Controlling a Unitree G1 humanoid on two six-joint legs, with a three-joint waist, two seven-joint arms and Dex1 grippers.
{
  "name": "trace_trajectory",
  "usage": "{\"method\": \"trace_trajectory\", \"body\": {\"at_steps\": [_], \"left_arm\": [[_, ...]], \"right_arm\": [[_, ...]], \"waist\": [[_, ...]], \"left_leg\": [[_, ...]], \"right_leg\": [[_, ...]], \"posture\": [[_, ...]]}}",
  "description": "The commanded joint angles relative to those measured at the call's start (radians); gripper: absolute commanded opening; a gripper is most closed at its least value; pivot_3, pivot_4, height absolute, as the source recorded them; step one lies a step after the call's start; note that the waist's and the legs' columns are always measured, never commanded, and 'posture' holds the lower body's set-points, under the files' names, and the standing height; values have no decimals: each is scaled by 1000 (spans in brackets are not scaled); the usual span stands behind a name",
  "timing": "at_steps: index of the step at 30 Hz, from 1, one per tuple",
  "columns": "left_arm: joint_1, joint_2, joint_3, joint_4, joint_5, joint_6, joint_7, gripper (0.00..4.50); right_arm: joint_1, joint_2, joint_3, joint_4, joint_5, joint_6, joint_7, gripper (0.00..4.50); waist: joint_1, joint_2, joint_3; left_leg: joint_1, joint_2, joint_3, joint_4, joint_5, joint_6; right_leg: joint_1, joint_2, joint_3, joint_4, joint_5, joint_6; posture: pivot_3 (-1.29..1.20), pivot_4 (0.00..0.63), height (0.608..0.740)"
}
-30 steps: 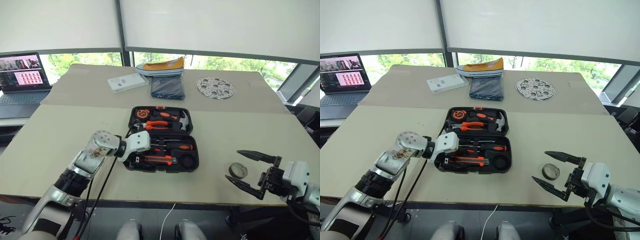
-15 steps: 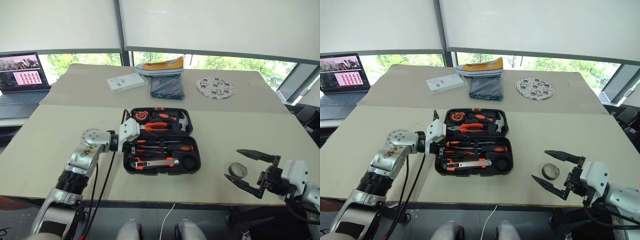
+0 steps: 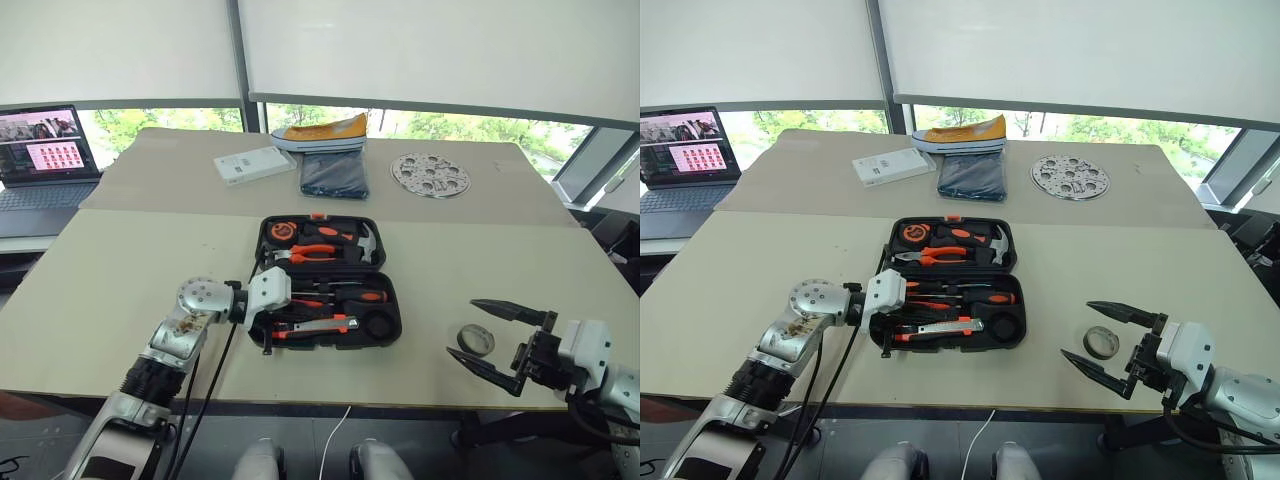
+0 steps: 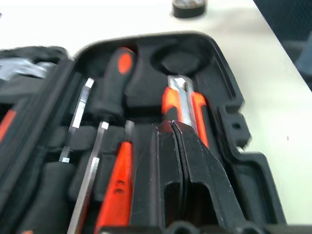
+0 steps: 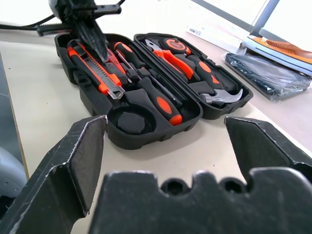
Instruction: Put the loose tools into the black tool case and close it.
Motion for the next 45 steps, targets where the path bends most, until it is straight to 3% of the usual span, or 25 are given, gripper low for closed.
{"method": "trace_trajectory", "body": {"at_steps": [1, 9, 15, 23, 26, 29, 31, 35, 39, 45], "left_arm": [[21, 33, -30, -8, 50, 7, 7, 67], [81, 121, -72, -22, 101, 216, 49, 67], [124, 185, -95, -19, 99, 267, 30, 67], [127, 68, 23, 26, 11, -36, 86, 67], [128, 40, 94, 19, -96, -62, 40, 67], [141, 28, 195, -33, -258, -65, -30, 742], [157, 39, 252, -61, -325, -66, -62, 1491], [256, 148, 297, -146, -378, 9, -143, 3068], [358, 168, 373, -194, -376, -18, -88, 4472], [442, 171, 445, -194, -442, 7, -106, 4472]], "right_arm": [[1, 2, -9, -15, 5, 6, -5, 4500], [3, 12, 0, -12, 0, 3, -12, 4500], [10, 16, 0, -11, 1, -2, -16, 4500], [23, 23, -30, 1, -1, -15, -29, 4500], [62, 23, -81, 7, 4, -24, -35, 4500], [140, 34, -168, 32, 4, -48, -35, 4500], [194, 45, -218, 53, 5, -63, -30, 4500], [283, 74, -298, 121, -11, -99, -35, 4500], [379, 111, -357, 201, -38, -150, -37, 4500], [443, 134, -431, 272, -55, -191, -81, 4500]], "waist": [[0, 0, 0], [-8, 5, -4], [-24, 12, -11], [-18, 23, -17], [-12, 23, -17], [-9, 17, -13], [-8, 15, -13], [-13, 16, -13], [-8, 15, -13], [-1, 16, -13]], "left_leg": [[0, 0, 0, 0, 0, 0], [5, 1, 0, 0, 0, 0], [25, 2, -2, -6, -1, -2], [27, 0, -6, -11, 0, -1], [23, 0, -4, -11, 0, 0], [19, 0, -1, -11, 0, 0], [14, 1, -1, -11, 0, 0], [7, 1, -1, -12, -4, 2], [4, 0, -1, -13, -5, 4], [4, 1, -1, -13, -5, 3]], "right_leg": [[0, 0, 0, 0, 0, 0], [4, 1, 0, 1, -2, 4], [19, 1, 1, 0, -8, -6], [18, 0, 4, -1, -9, -6], [15, 0, 4, -1, -8, -5], [14, 1, 4, -2, -10, -4], [10, 0, 3, -4, -8, 0], [6, 0, 2, -12, -3, 0], [2, -3, 3, -13, -4, 0], [0, -3, 4, -13, -10, 0]], "posture": [[0, 150, 740], [0, 150, 740], [0, 150, 740], [0, 150, 740], [0, 150, 740], [0, 150, 740], [0, 150, 740], [0, 150, 740], [0, 150, 740], [0, 150, 740]]}}
